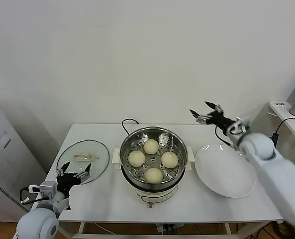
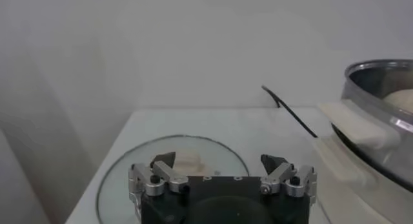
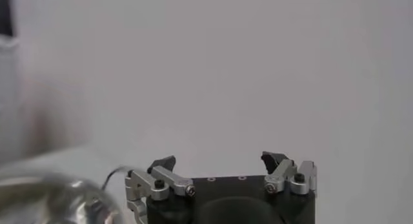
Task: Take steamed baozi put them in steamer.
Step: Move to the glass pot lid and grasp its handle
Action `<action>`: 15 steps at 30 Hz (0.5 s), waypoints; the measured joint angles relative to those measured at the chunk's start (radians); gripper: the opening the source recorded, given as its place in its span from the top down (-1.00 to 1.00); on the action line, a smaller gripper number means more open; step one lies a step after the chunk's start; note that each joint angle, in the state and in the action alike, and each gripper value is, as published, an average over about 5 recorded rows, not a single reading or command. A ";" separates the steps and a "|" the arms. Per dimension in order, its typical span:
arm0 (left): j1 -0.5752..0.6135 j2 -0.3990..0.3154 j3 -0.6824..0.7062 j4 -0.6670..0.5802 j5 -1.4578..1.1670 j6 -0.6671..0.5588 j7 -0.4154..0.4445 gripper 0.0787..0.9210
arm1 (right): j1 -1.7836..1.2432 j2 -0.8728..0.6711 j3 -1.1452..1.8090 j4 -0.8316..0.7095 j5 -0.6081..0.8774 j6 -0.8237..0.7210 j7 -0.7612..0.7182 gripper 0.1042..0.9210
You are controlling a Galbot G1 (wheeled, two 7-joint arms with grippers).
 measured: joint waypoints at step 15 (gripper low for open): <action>-0.011 0.001 0.013 0.145 0.550 -0.174 0.041 -0.77 | -0.403 0.204 0.409 0.007 -0.095 0.115 -0.029 -0.76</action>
